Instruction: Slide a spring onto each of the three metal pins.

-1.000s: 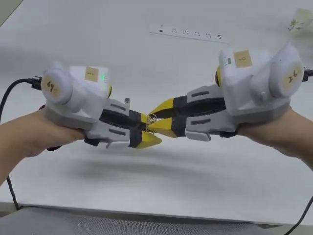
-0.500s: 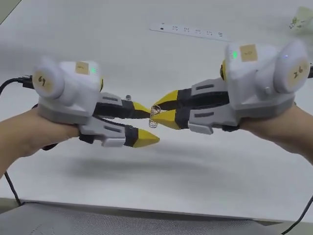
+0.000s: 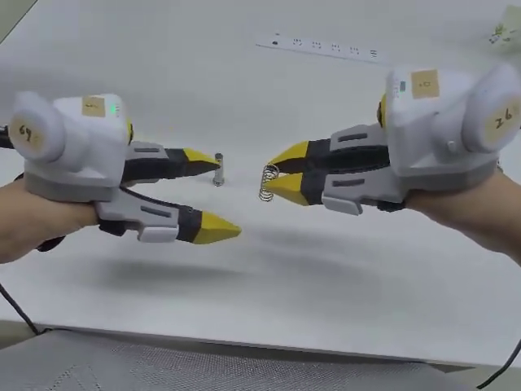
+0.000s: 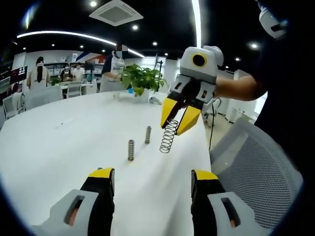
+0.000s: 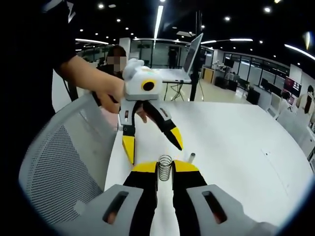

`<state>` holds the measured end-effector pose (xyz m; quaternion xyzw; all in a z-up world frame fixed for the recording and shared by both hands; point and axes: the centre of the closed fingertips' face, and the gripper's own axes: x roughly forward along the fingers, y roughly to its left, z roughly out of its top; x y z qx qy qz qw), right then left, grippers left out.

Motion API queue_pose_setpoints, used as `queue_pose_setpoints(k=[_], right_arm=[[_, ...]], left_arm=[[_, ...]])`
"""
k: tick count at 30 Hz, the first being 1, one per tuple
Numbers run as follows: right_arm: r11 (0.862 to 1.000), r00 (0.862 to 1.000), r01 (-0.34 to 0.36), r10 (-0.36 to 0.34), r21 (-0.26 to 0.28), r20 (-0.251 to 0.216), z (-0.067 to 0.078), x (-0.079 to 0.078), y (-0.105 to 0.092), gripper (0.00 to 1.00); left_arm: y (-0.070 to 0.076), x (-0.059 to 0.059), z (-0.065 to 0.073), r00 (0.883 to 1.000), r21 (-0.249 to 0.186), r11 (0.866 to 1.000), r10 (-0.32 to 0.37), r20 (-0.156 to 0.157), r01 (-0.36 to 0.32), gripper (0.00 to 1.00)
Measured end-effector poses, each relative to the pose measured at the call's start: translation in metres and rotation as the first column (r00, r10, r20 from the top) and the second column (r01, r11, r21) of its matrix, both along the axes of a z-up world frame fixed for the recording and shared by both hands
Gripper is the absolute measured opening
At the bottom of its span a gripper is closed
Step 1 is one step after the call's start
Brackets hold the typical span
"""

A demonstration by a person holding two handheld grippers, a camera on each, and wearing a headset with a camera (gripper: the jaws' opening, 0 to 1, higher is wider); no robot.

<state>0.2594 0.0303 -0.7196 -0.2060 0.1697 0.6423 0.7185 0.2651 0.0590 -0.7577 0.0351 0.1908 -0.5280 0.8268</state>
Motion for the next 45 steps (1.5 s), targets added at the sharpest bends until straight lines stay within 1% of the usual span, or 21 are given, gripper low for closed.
queue_pose_setpoints(k=[5, 9, 10, 13, 15, 18, 22, 25, 26, 30, 37, 41, 43, 45], right_arm=[[1.0, 1.0, 0.018, -0.018, 0.007, 0.004, 0.0, 0.004, -0.003, 0.08], [1.0, 1.0, 0.027, -0.027, 0.009, 0.003, 0.0, 0.005, -0.005, 0.08], [1.0, 1.0, 0.03, -0.03, 0.01, 0.004, 0.0, 0.005, -0.005, 0.08], [0.999, 0.999, 0.035, -0.035, 0.009, 0.004, -0.001, 0.006, -0.006, 0.08], [0.999, 0.999, 0.035, -0.035, 0.009, 0.002, -0.001, 0.006, -0.006, 0.08], [0.999, 0.999, 0.037, -0.037, 0.014, -0.001, -0.001, 0.007, -0.005, 0.08], [0.999, 0.999, 0.036, -0.036, 0.009, -0.005, -0.004, 0.009, -0.003, 0.08], [0.999, 0.999, 0.038, -0.038, 0.006, -0.01, -0.007, 0.012, -0.001, 0.08], [0.999, 0.999, 0.04, -0.04, 0.005, -0.01, -0.008, 0.013, -0.001, 0.08], [0.999, 0.999, 0.043, -0.043, 0.007, -0.013, -0.009, 0.018, 0.003, 0.08], [0.999, 0.999, 0.037, -0.037, -0.002, -0.006, -0.012, 0.026, 0.014, 0.08], [0.999, 0.999, 0.054, -0.054, 0.004, 0.005, -0.01, 0.037, 0.022, 0.08], [0.998, 0.998, 0.063, -0.063, 0.014, -0.002, -0.008, 0.042, 0.026, 0.08], [0.998, 0.998, 0.067, -0.067, 0.018, 0.004, -0.006, 0.045, 0.03, 0.08]], left_arm=[[0.014, 0.004, 0.0, 0.999, 0.004, 0.999, 0.048, 0.012, -0.048, 0.71], [0.021, 0.009, 0.001, 0.996, -0.008, 0.996, 0.092, 0.016, -0.091, 0.85], [0.022, 0.01, 0.001, 0.995, -0.01, 0.995, 0.1, 0.018, -0.1, 0.87], [0.025, 0.01, 0.001, 0.993, -0.02, 0.993, 0.116, 0.009, -0.116, 0.9], [0.027, 0.011, 0.0, 0.992, -0.01, 0.992, 0.124, 0.011, -0.124, 0.95], [0.031, 0.012, -0.001, 0.99, -0.02, 0.99, 0.142, 0.003, -0.142, 0.98], [0.039, 0.014, -0.001, 0.987, -0.023, 0.987, 0.159, -0.002, -0.159, 0.98], [0.044, 0.016, -0.001, 0.985, -0.021, 0.984, 0.175, 0.001, -0.175, 0.98], [0.046, 0.017, 0.0, 0.984, -0.026, 0.983, 0.18, 0.001, -0.18, 0.98], [0.048, 0.019, 0.001, 0.981, -0.036, 0.981, 0.193, 0.001, -0.193, 0.98], [0.052, 0.021, -0.002, 0.978, -0.04, 0.977, 0.21, -0.008, -0.21, 0.98], [0.053, 0.021, -0.004, 0.977, -0.039, 0.976, 0.212, -0.011, -0.213, 0.98], [0.053, 0.021, -0.004, 0.976, -0.041, 0.976, 0.215, -0.011, -0.216, 0.98], [0.053, 0.021, -0.004, 0.976, -0.044, 0.975, 0.216, -0.013, -0.217, 0.98]])
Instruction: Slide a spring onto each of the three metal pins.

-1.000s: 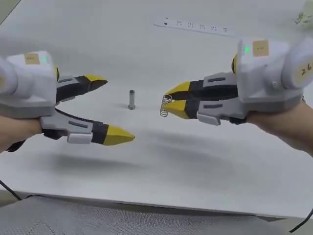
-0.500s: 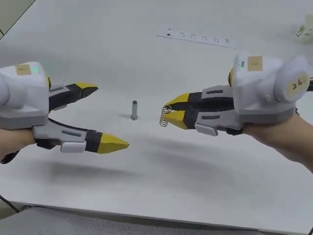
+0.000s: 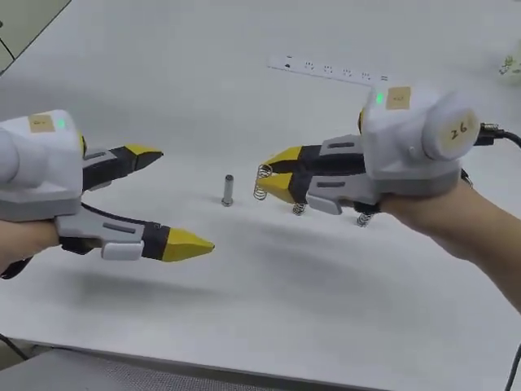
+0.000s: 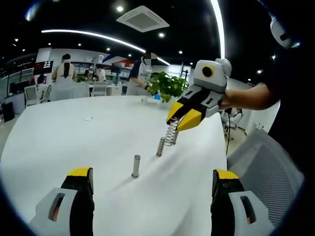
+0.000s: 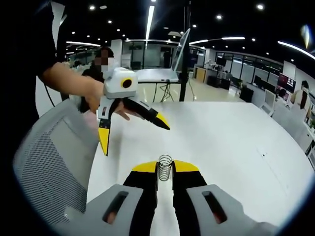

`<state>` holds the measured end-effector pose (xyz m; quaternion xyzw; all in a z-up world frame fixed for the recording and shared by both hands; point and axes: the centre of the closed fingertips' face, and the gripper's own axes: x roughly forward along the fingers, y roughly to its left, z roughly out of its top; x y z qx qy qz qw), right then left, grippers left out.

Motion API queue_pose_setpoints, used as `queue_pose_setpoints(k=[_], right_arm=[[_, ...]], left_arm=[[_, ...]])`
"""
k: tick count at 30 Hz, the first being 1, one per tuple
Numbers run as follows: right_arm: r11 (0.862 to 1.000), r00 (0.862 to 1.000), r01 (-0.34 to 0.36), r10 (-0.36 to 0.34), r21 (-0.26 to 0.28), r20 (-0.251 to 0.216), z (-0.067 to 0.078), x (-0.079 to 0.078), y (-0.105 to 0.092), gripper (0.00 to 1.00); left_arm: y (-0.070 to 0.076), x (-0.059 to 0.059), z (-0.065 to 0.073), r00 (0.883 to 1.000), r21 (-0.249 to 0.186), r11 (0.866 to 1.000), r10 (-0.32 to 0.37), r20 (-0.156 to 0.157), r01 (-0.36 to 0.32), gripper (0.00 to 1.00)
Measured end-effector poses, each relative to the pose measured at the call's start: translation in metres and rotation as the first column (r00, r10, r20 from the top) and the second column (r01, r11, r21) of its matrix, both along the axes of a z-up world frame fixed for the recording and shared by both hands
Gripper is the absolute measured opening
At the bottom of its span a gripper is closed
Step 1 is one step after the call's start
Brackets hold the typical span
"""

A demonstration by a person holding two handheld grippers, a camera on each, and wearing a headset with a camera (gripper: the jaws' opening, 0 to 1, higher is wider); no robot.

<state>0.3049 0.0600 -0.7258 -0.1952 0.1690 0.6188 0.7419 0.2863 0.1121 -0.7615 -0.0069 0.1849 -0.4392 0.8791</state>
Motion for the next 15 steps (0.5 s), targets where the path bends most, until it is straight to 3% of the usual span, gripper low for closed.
queue_pose_setpoints(k=[5, 15], right_arm=[[1.0, 1.0, 0.006, -0.006, 0.004, 0.003, 0.0, 0.007, 0.007, 0.08], [0.997, 0.997, 0.07, -0.069, 0.029, -0.044, -0.005, 0.024, 0.019, 0.08]], left_arm=[[0.0, 0.0, 0.0, 1.0, -0.004, 1.0, 0.001, 0.0, -0.001, 0.98], [0.001, -0.002, -0.003, 1.0, -0.008, 1.0, 0.004, -0.007, -0.004, 0.98]])
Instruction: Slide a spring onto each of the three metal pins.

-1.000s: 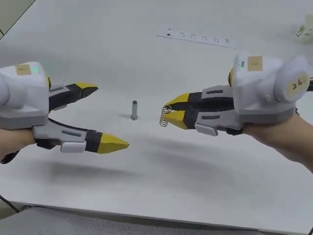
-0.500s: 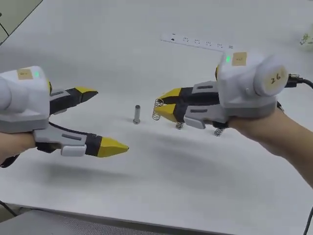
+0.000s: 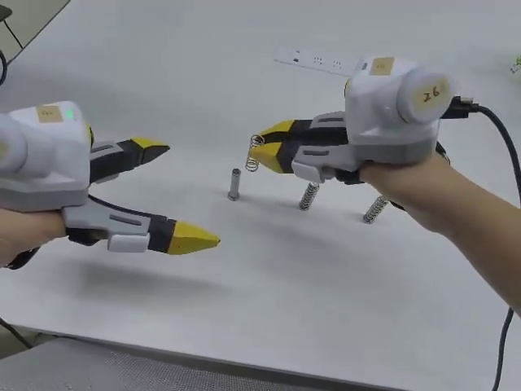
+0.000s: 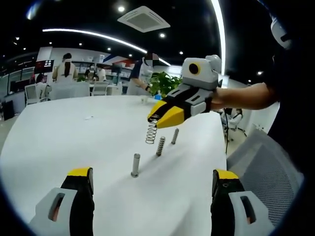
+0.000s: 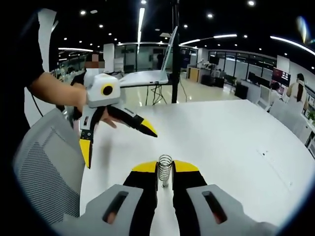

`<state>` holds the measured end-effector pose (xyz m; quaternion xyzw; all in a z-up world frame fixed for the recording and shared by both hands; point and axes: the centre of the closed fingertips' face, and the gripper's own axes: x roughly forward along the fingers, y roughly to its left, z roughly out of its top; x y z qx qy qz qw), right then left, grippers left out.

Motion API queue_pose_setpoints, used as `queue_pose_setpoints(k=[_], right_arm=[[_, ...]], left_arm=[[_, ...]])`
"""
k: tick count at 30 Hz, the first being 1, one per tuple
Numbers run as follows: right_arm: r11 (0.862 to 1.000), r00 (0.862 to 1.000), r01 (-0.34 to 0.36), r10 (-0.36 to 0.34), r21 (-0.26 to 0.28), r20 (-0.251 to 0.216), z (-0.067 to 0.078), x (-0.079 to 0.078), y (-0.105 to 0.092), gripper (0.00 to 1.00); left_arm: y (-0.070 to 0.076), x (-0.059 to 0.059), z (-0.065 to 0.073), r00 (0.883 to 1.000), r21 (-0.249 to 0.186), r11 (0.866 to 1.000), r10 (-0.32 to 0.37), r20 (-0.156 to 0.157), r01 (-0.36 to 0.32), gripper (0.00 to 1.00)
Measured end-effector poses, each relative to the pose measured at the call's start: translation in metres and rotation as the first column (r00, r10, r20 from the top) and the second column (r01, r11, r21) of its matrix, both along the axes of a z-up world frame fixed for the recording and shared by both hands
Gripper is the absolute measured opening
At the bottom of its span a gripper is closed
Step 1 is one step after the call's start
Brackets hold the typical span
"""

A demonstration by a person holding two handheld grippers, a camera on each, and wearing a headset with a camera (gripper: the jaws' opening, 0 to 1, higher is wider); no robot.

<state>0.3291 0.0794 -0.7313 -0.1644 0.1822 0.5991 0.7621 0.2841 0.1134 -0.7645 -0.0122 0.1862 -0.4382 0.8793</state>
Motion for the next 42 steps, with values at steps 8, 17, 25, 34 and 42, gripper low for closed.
queue_pose_setpoints(k=[8, 17, 25, 34, 42], right_arm=[[0.999, 0.999, 0.042, -0.042, 0.009, -0.027, -0.009, 0.005, 0.005, 0.08], [0.998, 0.998, 0.055, -0.055, -0.005, -0.03, -0.021, 0.008, 0.011, 0.08], [0.998, 0.997, 0.064, -0.064, -0.001, -0.047, -0.025, 0.01, 0.013, 0.08], [0.998, 0.996, 0.058, -0.059, -0.017, -0.06, -0.034, 0.009, 0.016, 0.08], [0.994, 0.996, 0.045, -0.051, -0.096, -0.067, -0.059, 0.007, 0.016, 0.08]], left_arm=[[0.0, 0.0, -0.001, 1.0, -0.009, 1.0, 0.007, -0.004, -0.008, 0.98], [0.0, 0.0, 0.0, 1.0, -0.019, 1.0, 0.017, -0.001, -0.017, 0.98], [0.004, -0.001, -0.003, 1.0, -0.016, 1.0, 0.026, -0.008, -0.026, 0.98], [0.004, -0.001, -0.003, 1.0, -0.02, 0.999, 0.028, -0.011, -0.028, 0.98], [0.002, -0.001, -0.005, 0.999, -0.02, 0.999, 0.028, -0.015, -0.028, 0.98]])
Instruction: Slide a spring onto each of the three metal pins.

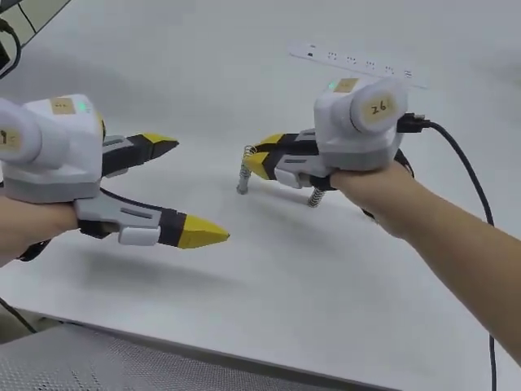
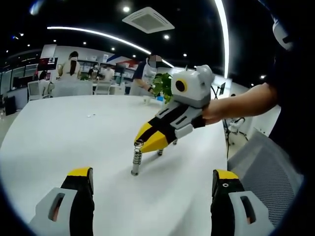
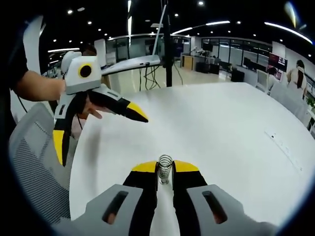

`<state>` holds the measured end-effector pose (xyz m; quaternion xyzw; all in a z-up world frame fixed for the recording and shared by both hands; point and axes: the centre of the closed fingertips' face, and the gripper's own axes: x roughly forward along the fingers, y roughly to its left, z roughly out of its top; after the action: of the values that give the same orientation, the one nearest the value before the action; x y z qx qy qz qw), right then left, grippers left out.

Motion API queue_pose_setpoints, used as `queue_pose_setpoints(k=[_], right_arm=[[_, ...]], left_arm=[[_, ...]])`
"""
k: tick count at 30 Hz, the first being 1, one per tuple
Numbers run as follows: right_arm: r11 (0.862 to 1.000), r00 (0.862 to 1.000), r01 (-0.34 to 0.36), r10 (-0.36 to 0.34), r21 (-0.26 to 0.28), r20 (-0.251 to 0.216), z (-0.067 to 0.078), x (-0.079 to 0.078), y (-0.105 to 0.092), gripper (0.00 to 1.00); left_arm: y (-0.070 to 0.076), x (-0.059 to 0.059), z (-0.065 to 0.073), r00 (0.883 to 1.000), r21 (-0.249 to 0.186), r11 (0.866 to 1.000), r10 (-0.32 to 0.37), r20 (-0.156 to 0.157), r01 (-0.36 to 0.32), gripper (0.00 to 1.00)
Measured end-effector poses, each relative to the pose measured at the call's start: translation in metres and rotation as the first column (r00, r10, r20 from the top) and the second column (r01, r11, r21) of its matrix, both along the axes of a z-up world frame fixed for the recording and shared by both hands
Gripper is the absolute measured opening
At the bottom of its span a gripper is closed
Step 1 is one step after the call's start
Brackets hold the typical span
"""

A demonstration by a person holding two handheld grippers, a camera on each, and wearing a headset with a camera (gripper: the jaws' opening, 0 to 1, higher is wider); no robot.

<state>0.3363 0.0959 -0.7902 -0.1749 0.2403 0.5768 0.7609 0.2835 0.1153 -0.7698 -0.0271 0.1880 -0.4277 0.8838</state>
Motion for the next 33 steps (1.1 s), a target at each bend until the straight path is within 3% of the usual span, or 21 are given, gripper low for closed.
queue_pose_setpoints(k=[12, 18, 24, 30, 33], right_arm=[[0.997, 1.0, -0.03, 0.03, -0.075, -0.007, -0.026, 0.003, 0.004, 0.08], [0.996, 0.999, -0.031, 0.028, -0.079, -0.036, -0.025, 0.006, 0.003, 0.09], [0.999, 0.999, -0.005, 0.003, -0.049, -0.042, -0.019, 0.008, 0.001, 0.17], [1.0, 1.0, 0.013, -0.013, 0.004, -0.021, -0.002, 0.005, -0.008, 0.22], [0.998, 1.0, 0.026, -0.027, 0.059, 0.007, 0.012, 0.002, -0.017, 0.27]], left_arm=[[0.005, 0.0, -0.001, 1.0, 0.004, 1.0, 0.009, -0.003, -0.009, 0.98], [0.003, 0.001, 0.0, 1.0, 0.006, 1.0, 0.006, -0.004, -0.006, 0.98], [-0.002, 0.002, 0.003, 1.0, 0.007, 1.0, -0.004, -0.003, 0.004, 0.98], [-0.005, 0.005, 0.01, 1.0, 0.008, 1.0, -0.008, 0.0, 0.008, 0.98], [-0.008, 0.007, 0.014, 1.0, 0.007, 1.0, -0.008, 0.005, 0.008, 0.98]])
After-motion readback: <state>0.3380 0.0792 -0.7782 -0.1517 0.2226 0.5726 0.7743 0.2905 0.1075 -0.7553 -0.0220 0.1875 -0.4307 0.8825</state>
